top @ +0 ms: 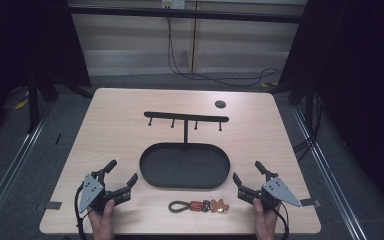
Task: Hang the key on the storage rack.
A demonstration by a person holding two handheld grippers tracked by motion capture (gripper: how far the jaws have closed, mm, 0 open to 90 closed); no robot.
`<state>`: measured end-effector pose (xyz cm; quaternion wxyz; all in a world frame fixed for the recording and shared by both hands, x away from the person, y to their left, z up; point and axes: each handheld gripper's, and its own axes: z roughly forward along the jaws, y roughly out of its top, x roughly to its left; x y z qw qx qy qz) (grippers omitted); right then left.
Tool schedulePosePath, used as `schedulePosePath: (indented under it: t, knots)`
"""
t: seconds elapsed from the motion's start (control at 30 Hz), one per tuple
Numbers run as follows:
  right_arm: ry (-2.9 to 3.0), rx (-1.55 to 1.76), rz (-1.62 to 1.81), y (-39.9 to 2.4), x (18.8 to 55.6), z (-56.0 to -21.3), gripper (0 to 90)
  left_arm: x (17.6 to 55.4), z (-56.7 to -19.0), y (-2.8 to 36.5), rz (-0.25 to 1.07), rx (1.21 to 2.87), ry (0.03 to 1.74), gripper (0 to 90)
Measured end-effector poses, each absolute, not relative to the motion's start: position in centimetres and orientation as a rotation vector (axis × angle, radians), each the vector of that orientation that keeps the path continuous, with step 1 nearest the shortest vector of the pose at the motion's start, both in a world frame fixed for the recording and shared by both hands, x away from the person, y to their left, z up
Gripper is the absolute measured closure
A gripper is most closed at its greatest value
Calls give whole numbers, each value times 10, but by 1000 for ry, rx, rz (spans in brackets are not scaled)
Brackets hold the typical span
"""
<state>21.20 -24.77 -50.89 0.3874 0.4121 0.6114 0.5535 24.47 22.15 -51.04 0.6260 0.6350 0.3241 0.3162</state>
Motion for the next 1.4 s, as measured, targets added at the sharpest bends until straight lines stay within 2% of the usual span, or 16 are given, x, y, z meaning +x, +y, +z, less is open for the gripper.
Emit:
schedulePosePath:
  t: [0.37, 0.6, 0.83, 0.93, 1.17, 1.23, 1.27, 1.4]
  knots:
    - [1582, 1114, 1403, -250, 217, -508, 129, 245, -510, 221, 725, 1457, 744, 158]
    - [1771, 1158, 1255, -238, 231, -504, 159, 245, -510, 222, 725, 1457, 744, 158]
    - [1871, 1217, 1243, -232, 232, -496, 262, 245, -510, 222, 723, 1458, 746, 158]
    - [1944, 1165, 1246, -226, 232, -493, 384, 245, -510, 222, 725, 1457, 743, 158]
    - [2044, 1084, 1345, -207, 230, -486, 401, 245, -510, 221, 723, 1455, 744, 158]
    - [2077, 1084, 1350, -201, 231, -485, 446, 245, -510, 222, 727, 1459, 742, 158]
    - [2100, 1111, 1333, -199, 232, -485, 424, 245, -510, 222, 727, 1462, 742, 158]
    - [2170, 1109, 1365, -192, 235, -484, 463, 245, -510, 221, 723, 1455, 744, 158]
